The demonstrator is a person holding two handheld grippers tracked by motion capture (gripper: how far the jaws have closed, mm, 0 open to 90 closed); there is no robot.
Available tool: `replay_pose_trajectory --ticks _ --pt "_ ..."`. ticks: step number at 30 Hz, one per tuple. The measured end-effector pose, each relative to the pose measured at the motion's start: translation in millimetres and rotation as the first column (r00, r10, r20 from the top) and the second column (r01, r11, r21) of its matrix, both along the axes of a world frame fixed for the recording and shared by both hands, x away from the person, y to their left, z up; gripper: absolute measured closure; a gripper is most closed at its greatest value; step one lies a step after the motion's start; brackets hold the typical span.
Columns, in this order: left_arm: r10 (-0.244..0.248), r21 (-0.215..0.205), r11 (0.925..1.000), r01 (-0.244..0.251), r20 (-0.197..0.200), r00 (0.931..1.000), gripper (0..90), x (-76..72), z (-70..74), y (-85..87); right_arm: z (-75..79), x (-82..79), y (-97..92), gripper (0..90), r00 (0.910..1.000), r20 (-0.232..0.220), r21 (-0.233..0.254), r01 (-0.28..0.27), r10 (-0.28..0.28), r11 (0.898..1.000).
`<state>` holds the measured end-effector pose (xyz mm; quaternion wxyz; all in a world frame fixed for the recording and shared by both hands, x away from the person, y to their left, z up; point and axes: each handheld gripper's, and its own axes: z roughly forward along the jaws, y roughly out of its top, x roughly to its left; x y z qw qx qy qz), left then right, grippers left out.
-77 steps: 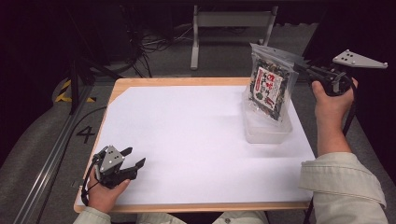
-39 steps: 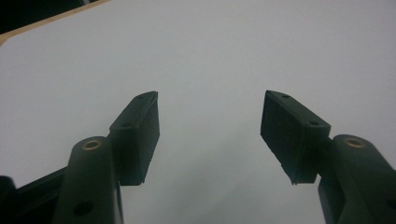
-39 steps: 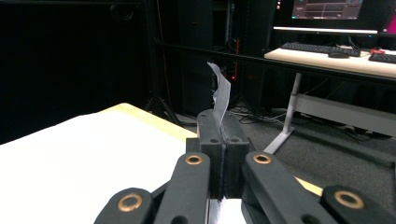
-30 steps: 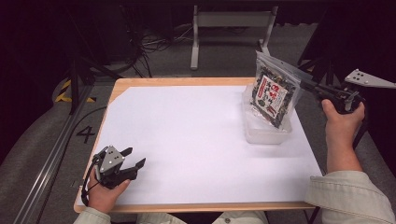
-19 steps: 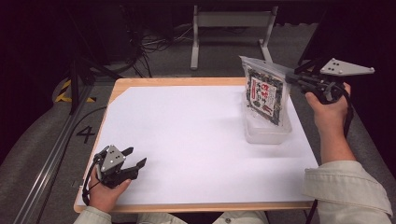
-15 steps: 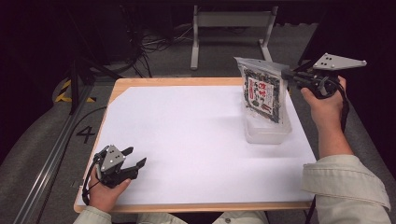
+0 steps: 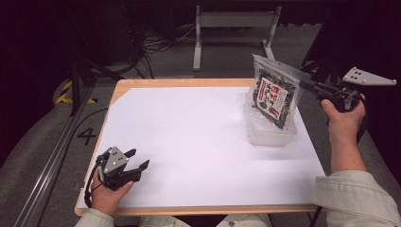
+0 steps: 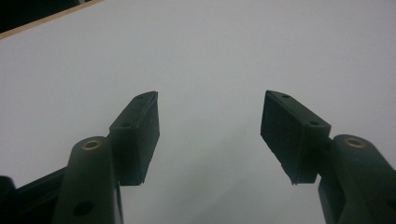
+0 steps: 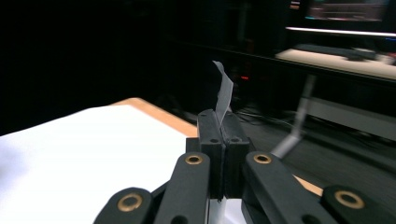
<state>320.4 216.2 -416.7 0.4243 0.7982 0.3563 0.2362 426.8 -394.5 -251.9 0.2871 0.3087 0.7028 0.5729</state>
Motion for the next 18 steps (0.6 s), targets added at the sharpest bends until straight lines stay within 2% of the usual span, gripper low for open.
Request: replay_pose_trajectory --ticks 2,4,7,9,11,18 --pt "-0.005 0.003 1.0000 0.005 -0.003 1.0000 37.9 0.8 -0.4 -1.5 -0.2 7.0 -3.2 89.4 0.9983 -0.022 0.003 0.054 -0.053 0.999" --pt "-0.008 0.001 1.0000 0.008 -0.001 1.0000 37.9 1.3 -0.3 -2.0 0.6 12.6 -4.1 89.5 0.9966 -0.047 0.005 0.068 -0.067 0.998" --pt "-0.008 -0.004 1.0000 0.008 0.000 1.0000 37.9 2.8 -0.6 -0.6 2.0 12.5 -2.6 89.5 0.9955 -0.039 -0.025 0.085 -0.086 0.996" --pt "-0.010 -0.001 0.9999 0.010 -0.004 0.9999 37.9 3.6 -1.2 -0.4 0.6 12.5 -5.7 89.4 0.9946 -0.045 -0.013 0.093 -0.093 0.996" --pt "-0.011 0.001 0.9999 0.011 -0.004 0.9999 37.9 3.9 -1.5 -1.5 -0.9 15.5 -10.6 89.4 0.9954 -0.054 0.020 0.080 -0.078 0.997" --pt "-0.006 -0.001 1.0000 0.006 -0.002 1.0000 37.8 2.5 -0.9 -1.2 4.4 22.5 -1.1 88.8 0.9944 -0.048 -0.012 0.094 -0.094 0.995"
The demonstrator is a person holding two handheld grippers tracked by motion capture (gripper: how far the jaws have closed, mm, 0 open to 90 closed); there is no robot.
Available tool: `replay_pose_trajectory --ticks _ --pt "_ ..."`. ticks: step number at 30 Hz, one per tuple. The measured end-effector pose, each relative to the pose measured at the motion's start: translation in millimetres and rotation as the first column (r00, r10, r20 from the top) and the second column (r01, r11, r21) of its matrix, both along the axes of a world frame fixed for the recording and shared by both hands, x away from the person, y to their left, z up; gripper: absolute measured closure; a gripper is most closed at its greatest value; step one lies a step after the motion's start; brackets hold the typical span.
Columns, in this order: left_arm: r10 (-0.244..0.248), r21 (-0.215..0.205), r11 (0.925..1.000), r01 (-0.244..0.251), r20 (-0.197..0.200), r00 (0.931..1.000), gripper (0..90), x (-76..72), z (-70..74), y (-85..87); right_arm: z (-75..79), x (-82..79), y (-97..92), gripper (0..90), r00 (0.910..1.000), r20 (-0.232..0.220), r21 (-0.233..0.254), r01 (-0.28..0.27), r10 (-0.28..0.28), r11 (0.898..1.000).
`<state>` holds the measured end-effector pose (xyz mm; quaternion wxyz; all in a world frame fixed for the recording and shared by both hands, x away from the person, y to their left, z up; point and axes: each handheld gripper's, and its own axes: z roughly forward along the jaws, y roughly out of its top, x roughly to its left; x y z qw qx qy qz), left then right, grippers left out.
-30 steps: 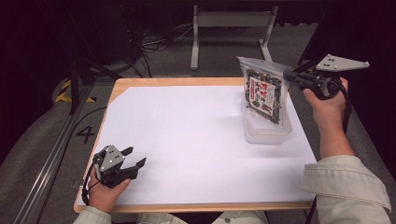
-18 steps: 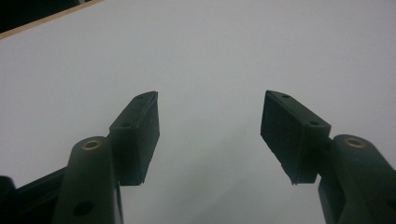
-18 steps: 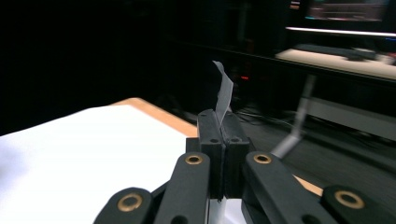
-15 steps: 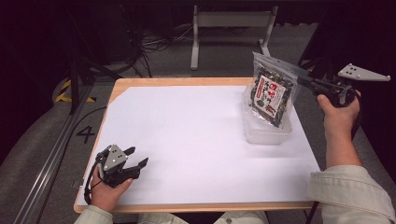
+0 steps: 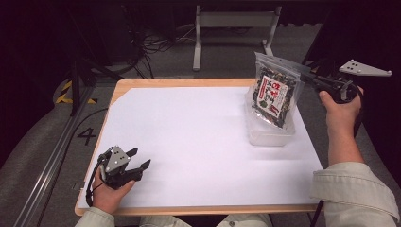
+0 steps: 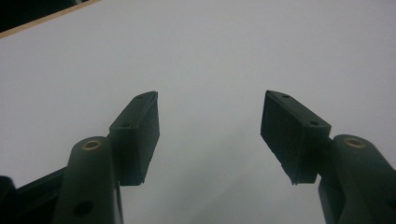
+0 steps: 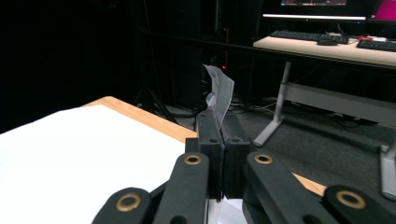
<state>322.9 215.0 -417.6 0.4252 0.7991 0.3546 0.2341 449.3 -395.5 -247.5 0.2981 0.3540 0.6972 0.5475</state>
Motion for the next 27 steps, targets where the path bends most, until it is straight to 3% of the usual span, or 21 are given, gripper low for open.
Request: replay_pose_trajectory --ticks 7,12,13,15,18,20,22,23,25,27 --pt "0.004 0.003 1.0000 -0.004 -0.004 1.0000 37.8 -1.9 -0.6 2.9 4.2 3.1 3.2 88.1 0.9982 -0.039 -0.002 0.046 -0.046 0.999" --pt "0.005 0.004 1.0000 -0.005 -0.005 1.0000 37.8 -2.0 -0.5 3.0 5.4 5.0 4.7 84.7 0.9975 -0.066 0.015 0.029 -0.028 0.999" --pt "0.004 0.002 1.0000 -0.004 -0.005 1.0000 37.8 -1.9 -0.6 2.6 4.0 6.6 7.1 82.6 0.9952 -0.089 -0.019 0.039 -0.041 0.999" --pt "0.004 -0.002 1.0000 -0.004 -0.005 1.0000 37.7 -1.9 -0.8 2.0 1.9 8.0 9.0 82.2 0.9947 -0.093 -0.037 0.041 -0.044 0.998" --pt "0.001 0.005 1.0000 -0.001 -0.006 1.0000 37.6 -1.0 -0.7 1.9 -2.1 9.1 8.8 80.2 0.9933 -0.108 -0.014 0.040 -0.041 0.999" --pt "-0.001 0.006 1.0000 0.001 -0.007 1.0000 37.5 -0.7 -0.8 1.7 -6.2 12.2 10.7 75.3 0.9876 -0.153 -0.033 0.029 -0.034 0.999" --pt "-0.004 0.005 1.0000 0.004 -0.010 0.9999 37.5 -0.2 -1.3 1.4 -12.5 17.0 15.9 70.2 0.9780 -0.205 -0.082 0.020 -0.037 0.996" --pt "-0.003 0.005 1.0000 0.003 -0.012 0.9999 37.4 0.0 -1.4 1.2 -17.2 20.0 19.8 70.2 0.9713 -0.232 -0.123 0.023 -0.051 0.992" --pt "-0.001 0.002 1.0000 0.001 -0.011 0.9999 37.4 -0.1 -1.5 0.6 -25.7 26.2 26.4 72.1 0.9551 -0.292 -0.157 0.004 -0.050 0.988" --pt "-0.002 0.006 1.0000 0.002 -0.011 0.9999 37.3 -0.3 -1.1 0.9 -29.9 28.4 30.4 74.5 0.9472 -0.319 -0.143 -0.015 -0.032 0.990"
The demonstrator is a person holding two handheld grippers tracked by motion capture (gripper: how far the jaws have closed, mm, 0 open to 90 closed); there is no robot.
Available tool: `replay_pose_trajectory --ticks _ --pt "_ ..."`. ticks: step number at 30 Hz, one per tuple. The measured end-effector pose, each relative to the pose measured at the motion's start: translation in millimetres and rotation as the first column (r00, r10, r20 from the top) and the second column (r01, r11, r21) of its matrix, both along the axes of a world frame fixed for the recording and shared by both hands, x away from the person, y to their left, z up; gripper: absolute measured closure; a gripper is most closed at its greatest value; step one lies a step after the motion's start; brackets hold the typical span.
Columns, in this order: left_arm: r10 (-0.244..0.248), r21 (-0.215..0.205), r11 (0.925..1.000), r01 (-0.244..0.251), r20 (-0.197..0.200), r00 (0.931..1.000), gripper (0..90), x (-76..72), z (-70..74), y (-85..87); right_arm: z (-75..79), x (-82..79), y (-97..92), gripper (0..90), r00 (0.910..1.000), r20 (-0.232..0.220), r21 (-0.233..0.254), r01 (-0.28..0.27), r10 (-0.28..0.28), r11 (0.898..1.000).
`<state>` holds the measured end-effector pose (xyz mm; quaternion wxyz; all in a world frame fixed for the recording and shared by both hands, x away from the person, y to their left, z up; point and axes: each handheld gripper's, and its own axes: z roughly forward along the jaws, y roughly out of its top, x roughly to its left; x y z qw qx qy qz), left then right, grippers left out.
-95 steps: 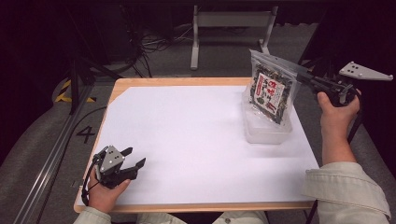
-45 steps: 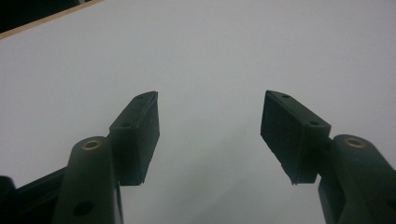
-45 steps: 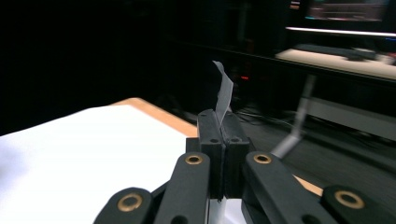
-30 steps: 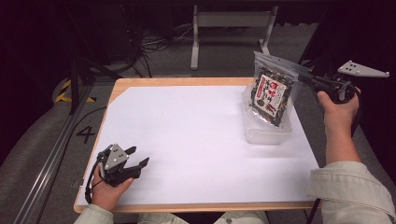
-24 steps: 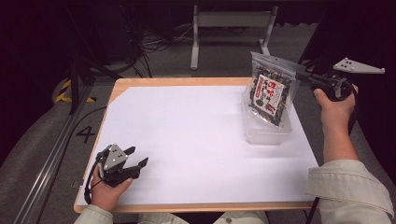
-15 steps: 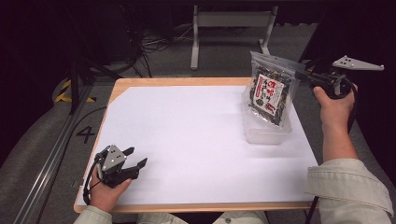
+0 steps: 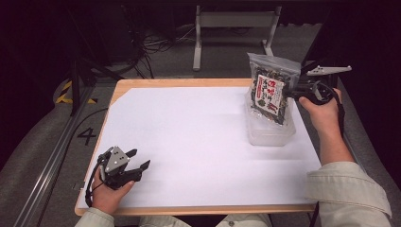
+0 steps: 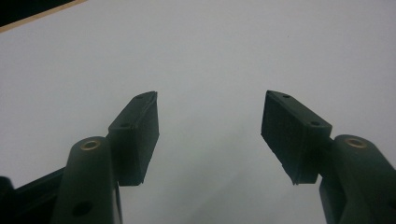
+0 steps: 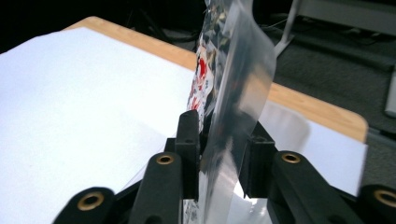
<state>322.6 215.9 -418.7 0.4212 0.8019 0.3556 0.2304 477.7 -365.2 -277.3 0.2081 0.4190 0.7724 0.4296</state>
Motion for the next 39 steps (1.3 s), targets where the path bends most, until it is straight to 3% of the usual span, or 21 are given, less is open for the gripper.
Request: replay_pose_trajectory --ticks 2,4,8,15,20,25,28,33,39 --pt "-0.001 -0.001 1.0000 0.001 0.000 1.0000 37.3 0.0 -0.1 0.3 0.7 0.4 0.6 76.0 0.9997 -0.019 0.029 -0.014 0.015 0.999" --pt "0.000 -0.001 1.0000 0.000 0.001 1.0000 37.3 -0.2 -0.1 0.7 2.4 -2.6 4.1 76.8 0.9997 -0.002 0.014 -0.023 0.023 1.000" --pt "0.003 -0.007 1.0000 -0.003 0.003 1.0000 37.3 -0.9 0.0 1.3 2.0 -8.8 3.8 77.3 0.9980 0.062 0.030 -0.010 0.008 1.000" --pt "-0.002 -0.002 1.0000 0.002 0.002 1.0000 37.3 -0.2 0.2 0.3 -13.3 -18.9 -16.6 77.5 0.9781 0.208 0.157 -0.019 -0.014 0.987" --pt "-0.001 -0.007 1.0000 0.001 0.004 1.0000 37.3 -0.1 0.3 -0.4 -40.9 -16.8 -22.0 77.4 0.9822 0.188 0.182 -0.030 -0.005 0.983" --pt "-0.004 -0.003 1.0000 0.004 0.005 1.0000 37.3 -0.4 0.4 0.1 -57.3 -27.1 -25.1 77.3 0.9827 0.185 0.164 -0.019 -0.012 0.986" --pt "-0.003 -0.002 1.0000 0.003 0.008 1.0000 37.3 -1.2 0.6 0.1 -67.1 -33.9 -29.3 77.3 0.9840 0.177 0.177 -0.011 -0.021 0.984" --pt "-0.003 -0.001 1.0000 0.003 0.006 1.0000 37.3 -1.2 0.5 -1.3 -71.7 -40.9 -25.9 77.3 0.9844 0.174 0.154 -0.001 -0.026 0.988" --pt "-0.001 -0.001 1.0000 0.001 0.003 1.0000 37.1 -0.5 0.1 -1.4 -72.5 -42.2 -29.9 76.5 0.9882 0.145 0.160 0.027 -0.051 0.987"
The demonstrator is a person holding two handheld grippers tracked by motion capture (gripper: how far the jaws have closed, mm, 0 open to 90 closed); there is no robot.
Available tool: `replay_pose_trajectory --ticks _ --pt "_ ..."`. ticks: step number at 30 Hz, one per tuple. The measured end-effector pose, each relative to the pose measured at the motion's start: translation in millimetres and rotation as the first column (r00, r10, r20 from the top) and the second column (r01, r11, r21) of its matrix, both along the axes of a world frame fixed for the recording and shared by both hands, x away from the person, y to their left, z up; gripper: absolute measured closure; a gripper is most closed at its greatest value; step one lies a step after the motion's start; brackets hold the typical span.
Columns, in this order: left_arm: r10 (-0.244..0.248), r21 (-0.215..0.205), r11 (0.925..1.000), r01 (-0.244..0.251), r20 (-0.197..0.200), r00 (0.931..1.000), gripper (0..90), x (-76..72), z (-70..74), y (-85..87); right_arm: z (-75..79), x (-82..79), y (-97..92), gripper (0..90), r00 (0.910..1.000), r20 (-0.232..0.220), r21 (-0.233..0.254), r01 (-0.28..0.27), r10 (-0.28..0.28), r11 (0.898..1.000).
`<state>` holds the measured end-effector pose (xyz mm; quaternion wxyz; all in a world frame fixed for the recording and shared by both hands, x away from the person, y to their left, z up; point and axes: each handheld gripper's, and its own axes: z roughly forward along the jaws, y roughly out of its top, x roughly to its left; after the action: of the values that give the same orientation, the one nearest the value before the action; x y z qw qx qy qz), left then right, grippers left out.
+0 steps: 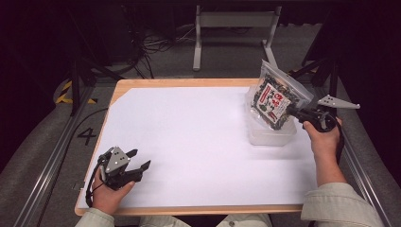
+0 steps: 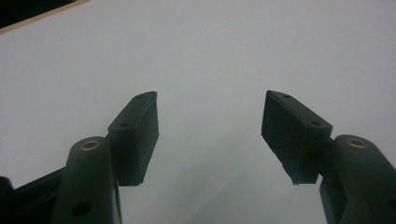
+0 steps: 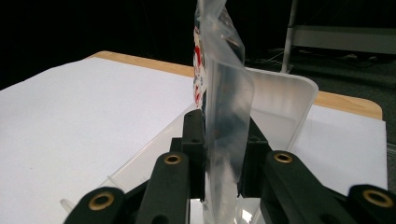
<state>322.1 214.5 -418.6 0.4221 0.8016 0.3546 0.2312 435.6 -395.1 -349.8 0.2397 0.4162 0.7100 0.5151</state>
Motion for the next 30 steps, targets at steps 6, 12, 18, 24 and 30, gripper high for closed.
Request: replay_pose_trajectory --ticks 6,12,18,24,30 --pt "-0.002 0.002 1.0000 0.002 -0.005 1.0000 36.9 1.1 -0.8 1.7 2.5 0.8 1.5 61.8 0.9998 0.013 -0.002 0.012 -0.012 1.000" --pt "-0.004 -0.005 1.0000 0.004 -0.014 0.9999 36.5 1.9 -1.4 0.6 5.4 -5.7 -3.9 39.5 0.9994 0.003 0.024 0.034 -0.035 0.999" --pt "-0.003 -0.030 0.9995 0.002 -0.026 0.9997 36.3 3.1 -0.8 3.8 15.5 -25.3 -10.1 31.9 0.9967 0.029 0.020 0.075 -0.076 0.997" --pt "-0.004 -0.070 0.9975 0.002 -0.026 0.9997 35.9 3.3 1.7 7.1 26.1 -50.8 0.1 30.6 0.9984 0.052 -0.015 0.021 -0.021 1.000" --pt "-0.015 -0.099 0.9950 0.013 -0.027 0.9995 35.0 4.1 3.5 9.2 26.3 -72.4 23.6 28.7 0.9922 0.043 -0.035 -0.116 0.117 0.993"
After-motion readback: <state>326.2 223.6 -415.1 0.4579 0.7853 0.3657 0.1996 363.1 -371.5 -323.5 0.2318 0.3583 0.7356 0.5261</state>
